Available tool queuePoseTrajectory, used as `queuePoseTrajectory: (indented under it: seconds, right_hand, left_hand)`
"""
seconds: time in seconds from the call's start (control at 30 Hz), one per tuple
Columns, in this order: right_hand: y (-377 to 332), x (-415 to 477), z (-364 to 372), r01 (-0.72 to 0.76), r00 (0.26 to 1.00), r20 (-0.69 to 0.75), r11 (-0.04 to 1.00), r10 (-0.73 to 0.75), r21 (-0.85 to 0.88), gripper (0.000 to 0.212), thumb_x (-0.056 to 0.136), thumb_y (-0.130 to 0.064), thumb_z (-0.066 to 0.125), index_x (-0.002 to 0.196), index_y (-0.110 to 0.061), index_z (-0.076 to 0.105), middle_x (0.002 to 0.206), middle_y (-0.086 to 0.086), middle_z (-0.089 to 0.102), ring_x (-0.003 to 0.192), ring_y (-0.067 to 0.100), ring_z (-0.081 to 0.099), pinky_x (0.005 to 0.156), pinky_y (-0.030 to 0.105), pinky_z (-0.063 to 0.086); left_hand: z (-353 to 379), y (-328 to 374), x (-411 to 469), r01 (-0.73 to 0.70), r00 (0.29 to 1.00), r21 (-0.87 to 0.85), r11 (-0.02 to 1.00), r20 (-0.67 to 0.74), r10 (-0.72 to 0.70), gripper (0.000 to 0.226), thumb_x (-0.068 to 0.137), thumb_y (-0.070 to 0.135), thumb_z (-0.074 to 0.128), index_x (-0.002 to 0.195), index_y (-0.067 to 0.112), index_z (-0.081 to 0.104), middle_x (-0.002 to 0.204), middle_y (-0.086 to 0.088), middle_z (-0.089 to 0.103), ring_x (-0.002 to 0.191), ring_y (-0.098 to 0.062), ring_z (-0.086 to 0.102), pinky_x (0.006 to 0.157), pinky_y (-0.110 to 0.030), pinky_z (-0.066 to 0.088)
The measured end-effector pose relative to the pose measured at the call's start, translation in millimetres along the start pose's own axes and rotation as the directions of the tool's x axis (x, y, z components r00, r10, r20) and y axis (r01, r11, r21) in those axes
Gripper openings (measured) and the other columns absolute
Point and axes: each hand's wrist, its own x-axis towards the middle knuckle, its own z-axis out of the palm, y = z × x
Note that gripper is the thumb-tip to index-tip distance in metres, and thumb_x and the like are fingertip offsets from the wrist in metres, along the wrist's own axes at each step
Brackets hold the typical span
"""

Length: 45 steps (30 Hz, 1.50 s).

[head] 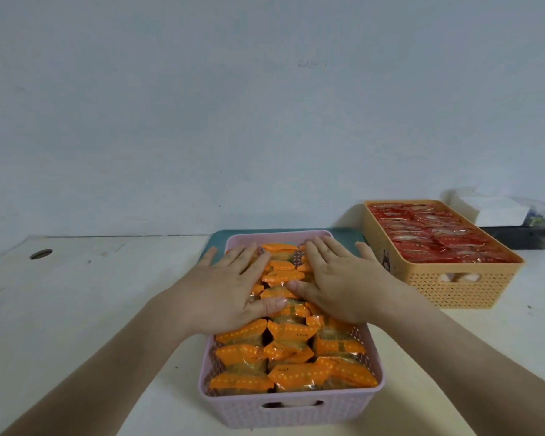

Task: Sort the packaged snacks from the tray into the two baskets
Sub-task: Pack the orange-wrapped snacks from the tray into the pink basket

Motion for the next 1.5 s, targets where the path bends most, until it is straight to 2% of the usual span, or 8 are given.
queuePoseTrajectory:
  seconds: [0.1,0.23,0.37,0.5,0.67,0.93,1.17,1.5]
  right_hand:
    - [-1,2,4,-0.027,0.997,-0.074,1.0,0.026,-0.008,0.087,0.091,-0.069,0.009,0.154,-0.011,0.002,0.163,0.002,0.001,0.149,0.016,-0.01,0.117,0.056,0.004]
    - [0,-4,7,0.002,0.957,-0.28,0.964,0.075,0.265,0.078,0.089,-0.07,0.024,0.15,-0.022,0.021,0.161,0.0,0.014,0.148,0.022,0.005,0.112,0.053,0.021]
    - [4,-21,2,-0.03,0.955,-0.226,0.819,0.193,0.572,0.061,0.094,-0.059,0.037,0.139,-0.018,0.033,0.14,0.012,0.047,0.124,0.031,0.05,0.1,0.044,0.044]
    - [17,-50,-1,-0.167,0.984,0.105,0.542,0.143,0.823,0.037,0.098,-0.047,0.043,0.115,-0.014,0.046,0.101,0.005,0.068,0.083,0.023,0.071,0.067,0.039,0.062]
    - [24,-68,10,-0.15,0.987,0.162,0.396,0.002,0.906,0.037,0.1,-0.043,0.042,0.112,-0.016,0.064,0.102,0.006,0.073,0.088,0.024,0.073,0.072,0.036,0.061]
    - [6,-51,9,-0.012,0.994,-0.025,0.334,0.105,0.942,0.059,0.096,-0.054,0.04,0.081,-0.004,0.067,0.082,0.008,0.069,0.081,0.022,0.063,0.078,0.031,0.046]
    - [-33,-9,-2,0.107,0.991,-0.112,0.07,0.072,0.992,0.042,0.099,-0.047,0.042,0.113,-0.018,0.068,0.112,-0.004,0.072,0.109,0.012,0.063,0.102,0.038,0.046]
    - [-60,44,17,0.091,0.995,-0.092,0.009,0.051,0.996,0.05,0.098,-0.053,0.036,0.144,-0.034,0.039,0.145,-0.011,0.047,0.133,0.014,0.042,0.107,0.034,0.027]
  left_hand:
    - [-3,4,4,0.014,1.0,-0.014,1.0,0.004,-0.014,0.097,0.073,0.082,0.002,0.151,0.027,-0.017,0.16,0.004,-0.02,0.147,-0.014,-0.017,0.119,-0.05,-0.005]
    - [5,3,-3,-0.05,0.96,-0.513,0.857,-0.261,-0.101,0.084,0.082,0.072,0.017,0.155,0.029,0.01,0.163,0.005,-0.003,0.147,-0.008,-0.008,0.121,-0.036,0.001]
    - [10,9,-29,0.045,0.864,-0.576,0.816,-0.388,-0.321,0.052,0.098,0.044,0.041,0.147,0.034,0.026,0.154,0.007,0.032,0.136,-0.014,0.037,0.109,-0.034,0.031]
    - [13,20,-63,-0.049,0.956,-0.932,0.358,-0.148,-0.254,0.025,0.097,0.043,0.047,0.121,0.047,0.044,0.11,0.019,0.068,0.097,-0.004,0.067,0.088,-0.034,0.053]
    - [26,40,-82,-0.09,0.952,-0.995,0.031,-0.096,-0.291,0.023,0.099,0.026,0.047,0.102,0.048,0.052,0.097,0.016,0.075,0.091,-0.009,0.072,0.072,-0.026,0.055]
    - [21,18,-65,-0.14,0.873,-0.99,0.01,-0.128,-0.47,0.033,0.097,0.007,0.044,0.119,0.019,0.065,0.103,-0.003,0.075,0.095,-0.021,0.072,0.08,-0.034,0.058]
    - [4,-39,-43,-0.232,0.754,-0.97,-0.079,-0.127,-0.644,0.032,0.092,-0.004,0.044,0.098,0.017,0.067,0.075,0.006,0.076,0.067,-0.007,0.072,0.052,-0.02,0.055]
    - [14,-76,1,-0.24,0.723,-0.951,-0.193,-0.043,-0.689,0.033,0.087,-0.003,0.047,0.1,0.016,0.071,0.093,-0.006,0.076,0.079,-0.017,0.072,0.069,-0.033,0.053]
